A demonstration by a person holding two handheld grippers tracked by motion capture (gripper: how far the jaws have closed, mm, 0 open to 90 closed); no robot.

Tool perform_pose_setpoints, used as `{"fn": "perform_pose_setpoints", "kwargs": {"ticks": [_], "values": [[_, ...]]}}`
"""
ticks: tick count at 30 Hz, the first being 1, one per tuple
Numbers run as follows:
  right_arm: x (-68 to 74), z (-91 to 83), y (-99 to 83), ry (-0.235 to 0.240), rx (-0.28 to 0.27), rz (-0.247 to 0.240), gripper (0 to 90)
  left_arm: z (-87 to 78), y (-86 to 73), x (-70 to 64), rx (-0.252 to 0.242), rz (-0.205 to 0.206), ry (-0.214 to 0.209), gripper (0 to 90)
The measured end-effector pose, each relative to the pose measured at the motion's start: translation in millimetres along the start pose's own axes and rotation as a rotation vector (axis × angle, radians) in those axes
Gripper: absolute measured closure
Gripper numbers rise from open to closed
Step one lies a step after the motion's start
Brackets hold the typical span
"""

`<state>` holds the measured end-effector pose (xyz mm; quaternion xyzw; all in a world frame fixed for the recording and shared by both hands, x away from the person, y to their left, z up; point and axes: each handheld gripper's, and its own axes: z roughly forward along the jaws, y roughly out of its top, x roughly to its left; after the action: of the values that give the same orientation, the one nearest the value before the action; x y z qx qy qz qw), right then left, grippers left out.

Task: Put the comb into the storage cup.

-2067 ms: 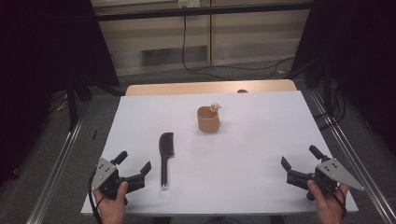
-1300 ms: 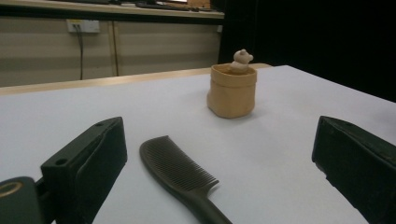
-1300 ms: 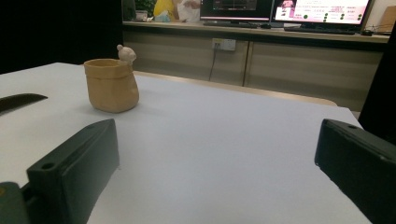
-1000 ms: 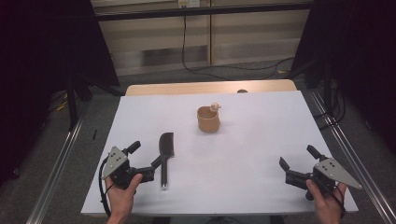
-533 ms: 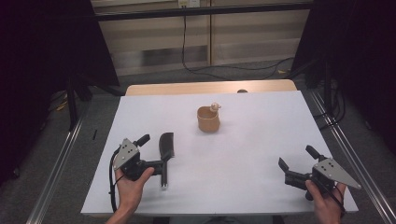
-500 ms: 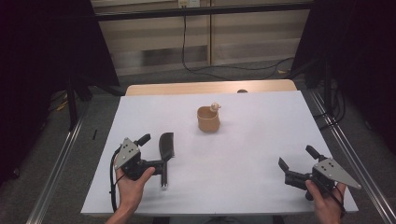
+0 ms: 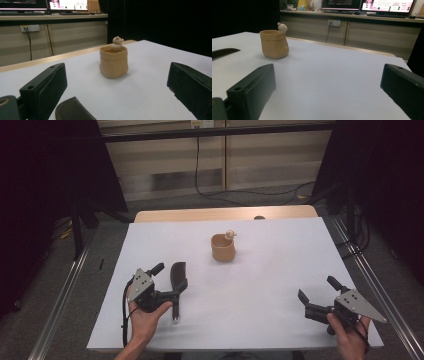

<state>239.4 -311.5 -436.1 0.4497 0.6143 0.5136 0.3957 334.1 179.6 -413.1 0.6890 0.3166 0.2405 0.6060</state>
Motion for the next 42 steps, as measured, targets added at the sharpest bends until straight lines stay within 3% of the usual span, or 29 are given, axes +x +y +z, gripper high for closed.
{"fn": "perform_pose_setpoints", "kwargs": {"ticks": [5,8,10,14,19,32,42], "values": [[-0.1,0.2,-0.2,0.000,0.002,0.002,0.0,-0.7,-3.8,4.6,0.023,-0.038,-0.003,18.0],[-0.5,0.0,-0.3,-0.006,0.005,0.006,0.0,-0.7,-3.2,3.8,0.016,-0.014,0.011,23.6],[-0.2,-0.2,-0.3,-0.005,0.005,0.008,0.0,-0.5,-3.3,3.7,0.018,-0.013,-0.007,28.7],[0.1,0.2,-0.5,0.000,0.007,0.002,0.0,-1.1,-2.9,2.0,-0.007,-0.007,0.000,35.6],[0.0,0.0,-0.4,0.002,0.004,0.000,0.0,-3.0,-1.8,3.8,-0.015,-0.035,-0.008,48.9],[0.3,0.3,-0.7,0.003,0.009,0.003,0.0,-4.9,0.0,5.4,0.021,-0.083,-0.117,90.0],[0.2,0.1,-0.7,0.004,0.008,0.004,0.0,-11.7,1.8,4.6,0.115,-0.086,-0.166,90.0]]}}
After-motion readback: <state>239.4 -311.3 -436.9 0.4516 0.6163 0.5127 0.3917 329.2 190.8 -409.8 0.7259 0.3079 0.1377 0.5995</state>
